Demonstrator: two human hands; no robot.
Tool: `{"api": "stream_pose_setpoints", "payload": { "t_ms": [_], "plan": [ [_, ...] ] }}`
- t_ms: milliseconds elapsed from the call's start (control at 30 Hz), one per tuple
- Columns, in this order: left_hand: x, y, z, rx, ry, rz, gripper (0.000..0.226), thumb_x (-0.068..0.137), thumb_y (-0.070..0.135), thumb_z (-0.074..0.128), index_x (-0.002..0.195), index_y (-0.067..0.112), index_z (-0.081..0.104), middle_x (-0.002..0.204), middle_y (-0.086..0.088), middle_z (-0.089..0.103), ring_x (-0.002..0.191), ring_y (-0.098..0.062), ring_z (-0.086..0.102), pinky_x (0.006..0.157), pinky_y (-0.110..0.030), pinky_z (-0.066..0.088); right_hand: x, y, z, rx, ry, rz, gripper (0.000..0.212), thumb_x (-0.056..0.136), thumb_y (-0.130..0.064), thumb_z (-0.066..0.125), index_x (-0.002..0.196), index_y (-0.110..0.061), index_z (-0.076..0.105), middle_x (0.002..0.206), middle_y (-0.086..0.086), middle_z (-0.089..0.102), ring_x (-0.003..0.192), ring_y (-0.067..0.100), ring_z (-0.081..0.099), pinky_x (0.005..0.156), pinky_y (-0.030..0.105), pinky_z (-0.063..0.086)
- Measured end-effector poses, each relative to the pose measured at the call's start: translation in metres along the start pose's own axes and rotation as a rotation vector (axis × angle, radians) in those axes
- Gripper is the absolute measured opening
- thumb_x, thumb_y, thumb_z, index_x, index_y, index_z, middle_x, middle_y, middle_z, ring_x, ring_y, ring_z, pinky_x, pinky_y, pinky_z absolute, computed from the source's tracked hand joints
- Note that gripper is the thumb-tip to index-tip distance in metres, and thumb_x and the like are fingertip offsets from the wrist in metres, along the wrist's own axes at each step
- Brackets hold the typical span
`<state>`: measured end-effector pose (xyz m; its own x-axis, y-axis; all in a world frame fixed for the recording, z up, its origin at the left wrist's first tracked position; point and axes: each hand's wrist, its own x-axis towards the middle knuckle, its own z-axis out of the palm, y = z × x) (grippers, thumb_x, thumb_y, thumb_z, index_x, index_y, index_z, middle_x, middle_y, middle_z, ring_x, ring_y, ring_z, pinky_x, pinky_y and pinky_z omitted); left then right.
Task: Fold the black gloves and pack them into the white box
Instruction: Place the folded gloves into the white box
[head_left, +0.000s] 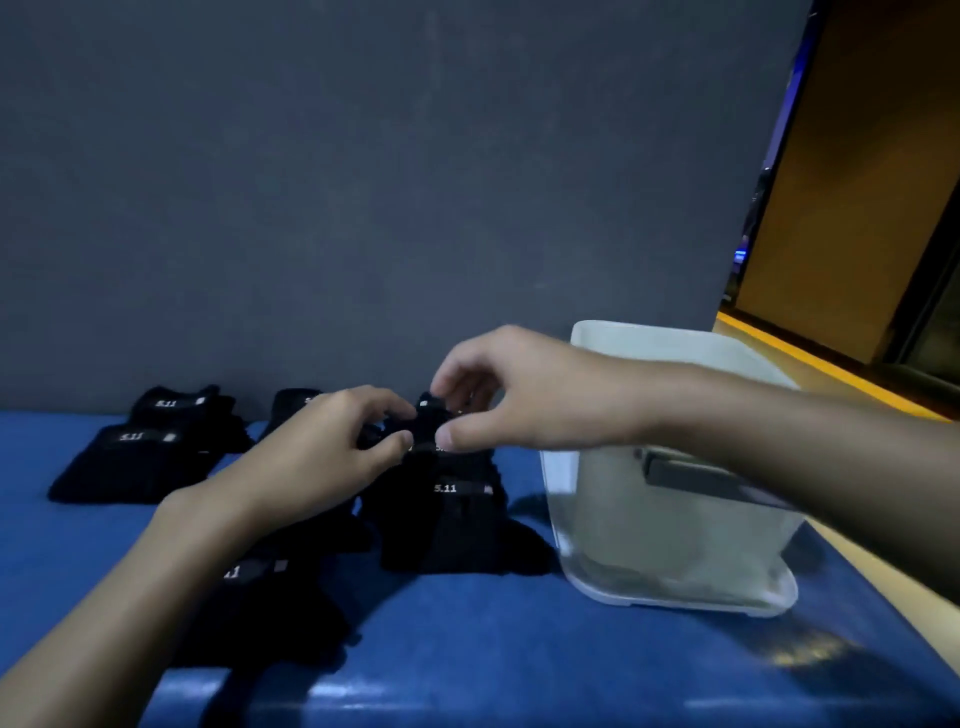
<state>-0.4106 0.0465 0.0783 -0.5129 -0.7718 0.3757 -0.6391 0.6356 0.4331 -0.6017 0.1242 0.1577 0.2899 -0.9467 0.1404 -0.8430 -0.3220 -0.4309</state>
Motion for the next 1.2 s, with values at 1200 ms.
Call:
{"api": "stream_pose_setpoints", "payload": {
  "t_ms": [1200],
  "plan": [
    [-0.023, -0.017, 0.044, 0.180, -0.175, 0.077, 0.036, 0.091, 0.044, 0.064, 0.125, 0.034, 0.060, 0.087, 0.018, 0.065, 0.069, 0.006, 0.050, 0.088, -0.032, 0.038, -0.010, 0.061, 0.126, 0.323, 0.124, 0.447, 0.065, 0.074, -0.036, 0.082, 0.123, -0.022, 0.042, 0.111, -0.003, 0.057, 0.100, 0.014, 0.059, 0.083, 0.028, 0.051]
  ]
}}
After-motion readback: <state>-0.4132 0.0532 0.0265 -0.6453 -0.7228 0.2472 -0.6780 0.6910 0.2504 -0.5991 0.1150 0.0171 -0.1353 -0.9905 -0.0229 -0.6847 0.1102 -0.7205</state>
